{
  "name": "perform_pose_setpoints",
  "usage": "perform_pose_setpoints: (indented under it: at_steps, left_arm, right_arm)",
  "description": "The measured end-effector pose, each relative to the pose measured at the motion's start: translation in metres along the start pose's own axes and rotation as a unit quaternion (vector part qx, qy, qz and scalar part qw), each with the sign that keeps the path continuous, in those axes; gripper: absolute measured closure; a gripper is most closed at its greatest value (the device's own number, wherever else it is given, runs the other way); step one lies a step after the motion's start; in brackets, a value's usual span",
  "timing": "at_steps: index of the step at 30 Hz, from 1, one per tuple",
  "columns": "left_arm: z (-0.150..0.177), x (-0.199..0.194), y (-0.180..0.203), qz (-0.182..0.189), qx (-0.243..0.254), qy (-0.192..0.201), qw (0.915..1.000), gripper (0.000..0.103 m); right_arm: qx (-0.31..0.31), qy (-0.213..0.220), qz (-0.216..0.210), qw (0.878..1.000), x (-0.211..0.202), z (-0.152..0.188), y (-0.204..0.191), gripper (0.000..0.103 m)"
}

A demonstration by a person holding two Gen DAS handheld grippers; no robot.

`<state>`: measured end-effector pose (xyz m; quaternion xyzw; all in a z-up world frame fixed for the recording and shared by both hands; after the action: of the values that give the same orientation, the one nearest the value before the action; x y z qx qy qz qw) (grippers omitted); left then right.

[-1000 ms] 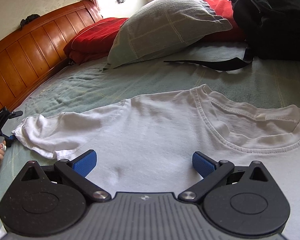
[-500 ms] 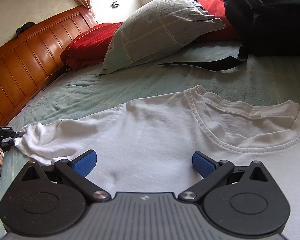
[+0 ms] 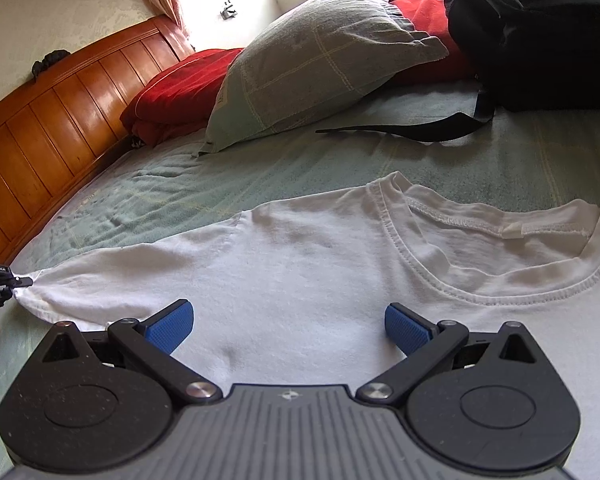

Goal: Fold clothes

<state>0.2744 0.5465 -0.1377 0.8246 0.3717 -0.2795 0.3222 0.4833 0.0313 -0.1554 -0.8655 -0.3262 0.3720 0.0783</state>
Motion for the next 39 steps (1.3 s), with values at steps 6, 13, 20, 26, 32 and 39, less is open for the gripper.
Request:
perform_pose_setpoints:
  at_steps: [6,13,20,26,32,39]
  left_arm:
    - [-0.007,-0.021,-0.004,-0.105,0.071,0.017,0.9918,0.073]
    - [0.014,-0.043,0.117,-0.013,0.224,0.010,0.9745,0.049]
    - [0.095,-0.022,0.259,0.097,0.353,-0.066,0.9282,0.045]
    - [0.138,-0.007,0.303,0.110,0.408,-0.065,0.9040,0.046]
    - [0.153,-0.002,0.308,0.129,0.416,-0.072,0.8971,0.046]
    - [0.174,-0.006,0.301,0.117,0.464,-0.055,0.8761,0.046]
  right_arm:
    - [0.001,0.003,-0.003,1.000,-0.002,-0.001,-0.001,0.000]
    - [-0.016,0.011,-0.016,1.000,-0.008,-0.003,-0.013,0.000]
    - [-0.022,0.019,-0.021,0.999,-0.011,-0.005,-0.016,0.000]
    - [-0.017,0.023,-0.025,0.999,-0.012,-0.006,-0.015,0.000]
    - [-0.017,0.017,-0.025,0.999,-0.009,-0.003,-0.016,0.000]
    - [-0.022,0.014,-0.025,0.999,-0.008,-0.001,-0.017,0.000]
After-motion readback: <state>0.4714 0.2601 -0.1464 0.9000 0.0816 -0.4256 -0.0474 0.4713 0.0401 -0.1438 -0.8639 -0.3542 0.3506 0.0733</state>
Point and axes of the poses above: each gripper's, at about its wrist camera, not at the fingertips, and x roughly the way its jaws point, y to its right, z to its underside, the point moved 10 cm from there along x, roughly the way its jaws point
